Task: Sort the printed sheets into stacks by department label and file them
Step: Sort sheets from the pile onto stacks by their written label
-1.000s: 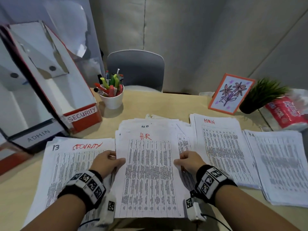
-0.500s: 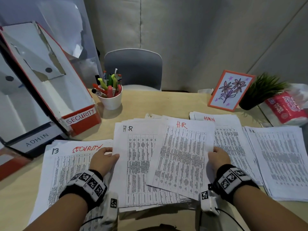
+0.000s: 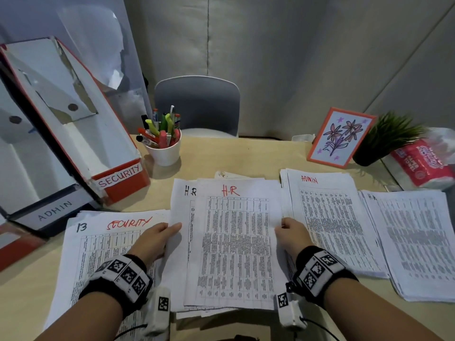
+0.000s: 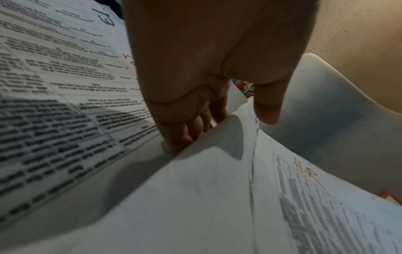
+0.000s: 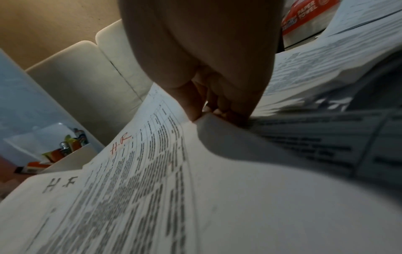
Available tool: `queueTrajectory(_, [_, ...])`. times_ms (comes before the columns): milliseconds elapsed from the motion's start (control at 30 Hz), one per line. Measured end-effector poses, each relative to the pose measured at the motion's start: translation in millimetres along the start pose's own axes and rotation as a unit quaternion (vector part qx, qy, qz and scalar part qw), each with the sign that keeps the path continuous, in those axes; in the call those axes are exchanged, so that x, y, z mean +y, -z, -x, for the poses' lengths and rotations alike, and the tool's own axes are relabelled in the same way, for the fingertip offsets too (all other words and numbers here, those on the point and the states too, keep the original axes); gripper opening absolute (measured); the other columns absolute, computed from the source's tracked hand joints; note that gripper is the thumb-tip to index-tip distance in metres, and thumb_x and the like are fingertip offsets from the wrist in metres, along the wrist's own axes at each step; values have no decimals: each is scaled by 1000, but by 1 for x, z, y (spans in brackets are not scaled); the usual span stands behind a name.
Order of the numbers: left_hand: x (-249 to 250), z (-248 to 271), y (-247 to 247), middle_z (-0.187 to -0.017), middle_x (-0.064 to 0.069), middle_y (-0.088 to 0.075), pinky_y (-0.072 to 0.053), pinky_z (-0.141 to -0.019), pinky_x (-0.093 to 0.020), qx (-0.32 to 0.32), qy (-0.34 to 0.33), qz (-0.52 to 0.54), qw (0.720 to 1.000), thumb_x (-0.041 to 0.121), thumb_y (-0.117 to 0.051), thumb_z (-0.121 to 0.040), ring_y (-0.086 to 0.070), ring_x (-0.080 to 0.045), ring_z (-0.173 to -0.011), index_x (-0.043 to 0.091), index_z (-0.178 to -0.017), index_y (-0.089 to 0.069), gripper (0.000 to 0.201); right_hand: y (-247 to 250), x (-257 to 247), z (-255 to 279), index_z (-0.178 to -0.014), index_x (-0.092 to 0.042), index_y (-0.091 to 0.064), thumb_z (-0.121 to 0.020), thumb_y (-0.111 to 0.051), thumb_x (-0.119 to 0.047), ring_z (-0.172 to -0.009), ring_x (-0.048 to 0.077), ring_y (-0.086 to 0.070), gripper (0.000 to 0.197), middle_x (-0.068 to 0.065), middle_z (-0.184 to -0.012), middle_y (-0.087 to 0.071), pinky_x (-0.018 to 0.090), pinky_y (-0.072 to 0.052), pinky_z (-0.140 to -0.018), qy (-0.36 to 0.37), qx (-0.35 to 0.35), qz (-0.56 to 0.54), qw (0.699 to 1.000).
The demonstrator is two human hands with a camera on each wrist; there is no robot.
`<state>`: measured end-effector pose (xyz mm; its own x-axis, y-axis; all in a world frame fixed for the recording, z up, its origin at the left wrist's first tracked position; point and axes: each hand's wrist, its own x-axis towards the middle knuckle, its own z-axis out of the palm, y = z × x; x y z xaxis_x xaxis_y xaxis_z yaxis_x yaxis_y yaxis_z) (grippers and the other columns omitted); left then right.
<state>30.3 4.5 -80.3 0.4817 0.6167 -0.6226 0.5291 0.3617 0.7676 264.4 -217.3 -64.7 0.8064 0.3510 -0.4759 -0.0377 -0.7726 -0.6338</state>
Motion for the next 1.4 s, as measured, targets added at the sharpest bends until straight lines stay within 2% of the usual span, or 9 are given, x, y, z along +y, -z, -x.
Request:
queueTrajectory(100, [6, 7, -3, -100, -10, -73, -51, -90, -44, -33, -10, -15, 999, 31, -69, -85, -67, -29, -95, 6, -101, -69, 30, -10, -3, 5, -79, -12, -57, -84, -50, -4, -67, 21, -51, 12, 6, -75, -56, 25, -41, -61, 11, -49, -17, 999])
queueTrajectory(333, [6, 5, -4, -92, -9, -75, -53, -89, -43, -47, -12, -62, 997, 17, -74, -80, -69, -29, -92, 8, -95, -72, 17, -23, -2, 12, -84, 8, -63, -63, -54, 8, -65, 18, -51, 22, 9, -66, -54, 27, -42, -60, 36, -111, -22, 993])
queueTrajectory(633, [3, 10, 1, -88, -12, -74, -54, -82, -40, -56, -29, -84, 994, -1, -70, -78, -68, -30, -85, 8, -91, -73, 16, -20, 2, 12, -85, -6, -63, -70, -67, 8, -66, 16, -56, 21, 2, -69, -58, 20, -47, -57, 39, -116, -47, 991])
queueTrajectory(800, [4, 18, -2, -92, -8, -66, -50, -71, -19, -79, -82, -127, 985, -8, -65, -81, -62, -20, -87, 17, -66, -78, 32, -16, 0, 11, -98, -22, -58, -87, -52, 9, -60, 15, -55, 33, 3, -73, -58, 18, -43, -48, 44, -147, -143, 978])
queueTrajectory(1000, [9, 27, -2, -97, 4, -64, -45, -68, -7, -99, -83, -107, 986, -15, -57, -83, -59, -16, -91, 17, -79, -75, 36, -11, 2, 17, -59, -15, -69, -66, -75, 8, -70, 18, -59, 25, 3, -79, -62, 15, -46, -57, 106, -166, -116, 974])
queueTrajectory(1067, [8, 27, 0, -104, 3, -69, -49, -76, -14, -83, -63, -81, 991, -12, -53, -86, -62, -10, -93, 16, -101, -72, 37, -13, 8, 16, -57, -13, -70, -64, -77, 11, -69, 14, -58, 26, 4, -86, -61, 14, -43, -53, 101, -164, -134, 972])
queueTrajectory(1200, [5, 24, 3, -82, -5, -75, -55, -61, -25, -26, -24, 29, 999, -7, -56, -85, -68, -21, -79, 12, -87, -75, 27, -10, 14, 10, -53, -18, -71, -69, -72, 16, -76, 16, -61, 37, 5, -94, -63, 17, -47, -57, 113, -189, -145, 965])
queueTrajectory(1300, [1, 21, 3, -91, -4, -71, -51, -66, -23, 29, -46, 21, 998, 3, -74, -78, -65, -20, -86, 17, -95, -72, 23, -4, 11, 8, -53, -23, -71, -74, -68, 16, -76, 5, -65, 44, 3, -90, -64, 12, -48, -67, 127, -217, -128, 959])
queueTrajectory(1400, [3, 15, 3, -87, -8, -62, -53, -80, -39, 59, -41, 7, 997, 0, -84, -61, -64, -34, -90, 9, -98, -64, 43, -3, 6, 11, -53, -16, -69, -73, -65, 20, -64, 1, -65, 41, 3, -80, -67, 13, -49, -61, 117, -223, -148, 956])
